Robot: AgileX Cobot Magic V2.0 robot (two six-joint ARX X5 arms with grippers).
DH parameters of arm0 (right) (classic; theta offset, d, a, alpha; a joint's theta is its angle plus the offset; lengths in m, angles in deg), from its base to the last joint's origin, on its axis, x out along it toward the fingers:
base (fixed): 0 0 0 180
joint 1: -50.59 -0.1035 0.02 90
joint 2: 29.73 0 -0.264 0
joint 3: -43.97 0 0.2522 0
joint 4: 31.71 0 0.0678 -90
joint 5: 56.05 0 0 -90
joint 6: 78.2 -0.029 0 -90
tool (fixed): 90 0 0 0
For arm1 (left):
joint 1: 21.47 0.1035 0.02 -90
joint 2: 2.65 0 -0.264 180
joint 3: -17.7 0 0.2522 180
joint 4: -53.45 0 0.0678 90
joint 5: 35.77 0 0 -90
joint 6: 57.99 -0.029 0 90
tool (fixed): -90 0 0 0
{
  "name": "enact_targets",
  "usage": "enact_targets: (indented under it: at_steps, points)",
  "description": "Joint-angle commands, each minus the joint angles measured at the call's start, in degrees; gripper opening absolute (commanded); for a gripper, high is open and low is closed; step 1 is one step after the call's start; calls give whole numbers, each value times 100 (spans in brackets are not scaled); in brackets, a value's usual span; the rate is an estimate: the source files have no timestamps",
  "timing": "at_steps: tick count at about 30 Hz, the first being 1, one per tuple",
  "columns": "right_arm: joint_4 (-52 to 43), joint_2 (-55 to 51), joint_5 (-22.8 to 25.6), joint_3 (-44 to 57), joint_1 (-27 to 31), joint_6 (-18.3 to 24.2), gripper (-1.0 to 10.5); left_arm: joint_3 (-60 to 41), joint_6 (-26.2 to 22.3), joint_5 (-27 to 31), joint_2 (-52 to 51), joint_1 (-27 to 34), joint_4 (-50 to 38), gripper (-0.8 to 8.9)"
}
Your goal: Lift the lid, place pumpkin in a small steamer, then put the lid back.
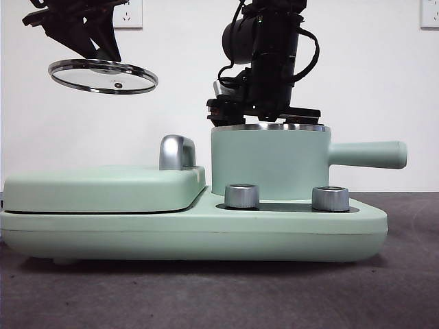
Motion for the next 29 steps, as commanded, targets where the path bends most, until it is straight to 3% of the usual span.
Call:
enact_targets:
  at_steps: [1, 7, 17, 29]
  points:
    - [-20, 120, 0, -188, -57, 59, 494, 203, 22, -13, -31, -15, -142, 16]
    - [83, -46, -15, -461, -57, 61, 508, 203, 26, -13, -31, -15, -138, 16]
    - [1128, -396, 127, -1305, -72, 144, 531, 203, 90, -17, -31, -35, -131, 16]
    - [1379, -1770, 173, -669, -122, 212, 528, 203, 37, -17, -31, -323, -59, 16]
